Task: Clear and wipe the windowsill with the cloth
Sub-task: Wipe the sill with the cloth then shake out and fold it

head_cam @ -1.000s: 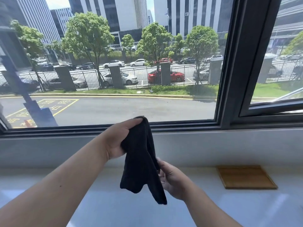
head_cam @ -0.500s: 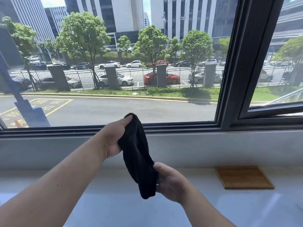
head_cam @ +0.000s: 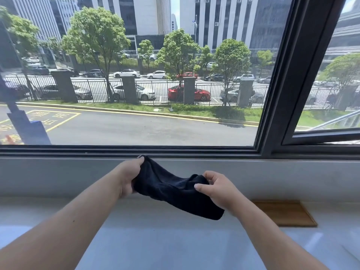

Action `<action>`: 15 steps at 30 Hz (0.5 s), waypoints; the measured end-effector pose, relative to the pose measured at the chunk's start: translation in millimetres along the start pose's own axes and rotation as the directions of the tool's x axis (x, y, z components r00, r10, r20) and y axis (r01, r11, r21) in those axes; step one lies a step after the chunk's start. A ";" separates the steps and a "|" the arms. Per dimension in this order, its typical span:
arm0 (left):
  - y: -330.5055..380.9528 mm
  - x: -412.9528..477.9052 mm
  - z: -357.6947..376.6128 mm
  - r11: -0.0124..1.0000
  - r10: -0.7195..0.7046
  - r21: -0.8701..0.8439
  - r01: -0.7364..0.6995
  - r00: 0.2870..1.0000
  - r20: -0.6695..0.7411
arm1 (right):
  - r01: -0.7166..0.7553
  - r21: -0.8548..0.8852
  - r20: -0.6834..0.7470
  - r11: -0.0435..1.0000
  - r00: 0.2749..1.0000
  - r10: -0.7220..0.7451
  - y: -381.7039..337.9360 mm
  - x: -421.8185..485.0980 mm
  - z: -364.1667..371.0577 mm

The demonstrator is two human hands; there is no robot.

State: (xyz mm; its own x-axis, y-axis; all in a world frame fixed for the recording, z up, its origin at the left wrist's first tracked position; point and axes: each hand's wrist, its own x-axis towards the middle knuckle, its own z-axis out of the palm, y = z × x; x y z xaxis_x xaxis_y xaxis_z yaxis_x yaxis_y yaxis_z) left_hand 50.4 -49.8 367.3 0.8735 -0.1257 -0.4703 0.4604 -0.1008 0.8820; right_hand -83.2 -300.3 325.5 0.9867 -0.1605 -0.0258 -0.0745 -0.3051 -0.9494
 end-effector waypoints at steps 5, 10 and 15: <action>24.4 -9.0 5.1 0.996 0.071 0.053 -0.074 0.996 0.053 | -0.101 0.503 0.185 0.858 0.983 0.008 1.9 -13.8 -6.6; 29.8 -10.2 7.0 0.977 0.094 0.196 -0.089 0.995 -0.016 | -0.138 0.594 0.248 0.792 0.969 -0.018 -21.1 -23.1 -12.1; 15.5 -3.4 1.9 0.972 0.049 0.228 -0.051 0.999 0.015 | -0.079 0.521 0.215 0.850 0.976 -0.042 -42.8 -21.1 -20.3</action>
State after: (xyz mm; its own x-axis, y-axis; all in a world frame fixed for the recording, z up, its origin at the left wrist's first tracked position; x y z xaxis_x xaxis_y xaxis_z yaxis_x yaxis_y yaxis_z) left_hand 54.3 -52.8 382.6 0.8924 -0.1457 -0.4271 0.3670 -0.3165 0.8747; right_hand -103.7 -302.9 373.1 0.9969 0.0579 -0.0529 -0.0655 0.2429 -0.9678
